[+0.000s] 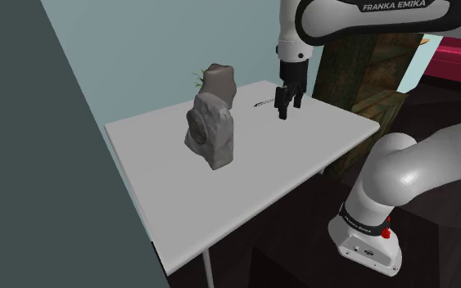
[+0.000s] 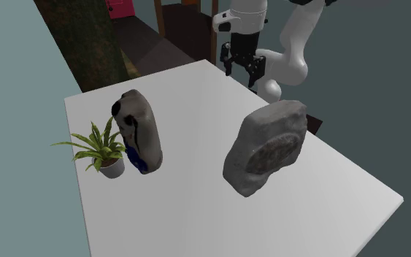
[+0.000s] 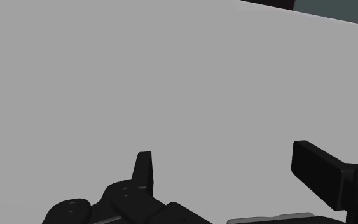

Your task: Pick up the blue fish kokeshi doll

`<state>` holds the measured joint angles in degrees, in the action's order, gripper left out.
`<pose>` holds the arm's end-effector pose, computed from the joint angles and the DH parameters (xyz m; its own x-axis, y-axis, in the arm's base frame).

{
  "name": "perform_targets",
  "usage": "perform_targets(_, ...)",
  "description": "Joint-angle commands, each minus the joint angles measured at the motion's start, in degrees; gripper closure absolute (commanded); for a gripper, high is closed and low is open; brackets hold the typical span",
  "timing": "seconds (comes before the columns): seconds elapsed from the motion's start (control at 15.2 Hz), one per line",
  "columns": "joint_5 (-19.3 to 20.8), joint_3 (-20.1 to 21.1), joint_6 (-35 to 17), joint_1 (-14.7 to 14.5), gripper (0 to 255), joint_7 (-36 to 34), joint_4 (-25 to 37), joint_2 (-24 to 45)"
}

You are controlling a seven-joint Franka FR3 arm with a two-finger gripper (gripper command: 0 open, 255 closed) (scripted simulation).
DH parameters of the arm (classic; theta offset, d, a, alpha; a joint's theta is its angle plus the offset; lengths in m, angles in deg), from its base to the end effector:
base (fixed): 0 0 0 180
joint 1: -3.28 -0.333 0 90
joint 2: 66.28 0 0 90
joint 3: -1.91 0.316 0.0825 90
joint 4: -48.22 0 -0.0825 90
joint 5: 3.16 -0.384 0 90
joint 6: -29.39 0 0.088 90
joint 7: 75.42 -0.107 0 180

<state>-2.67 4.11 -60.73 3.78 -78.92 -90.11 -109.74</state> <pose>0.3109 0.0109 0.5546 0.9957 -0.0441 -0.0809 -0.0410 -0.9984 0.0399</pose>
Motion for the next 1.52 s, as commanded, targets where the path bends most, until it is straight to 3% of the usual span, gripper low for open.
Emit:
perform_targets(0.0, 0.0, 0.0, 0.0, 0.0, 0, 0.0, 0.0, 0.0)
perform_targets(0.4, 5.25, -6.57, -5.5, -1.4, 0, 16.08, 6.39, 8.39)
perform_targets(0.73, 6.93, -11.2, -9.42, -3.26, 0, 29.11, 13.93, 16.64)
perform_targets(1.06, 6.09, -14.92, -12.09, -5.28, 0, 42.11, 23.33, 25.64)
perform_targets(1.45, 2.15, -17.96, -12.95, -7.02, 0, 57.61, 37.12, 37.24)
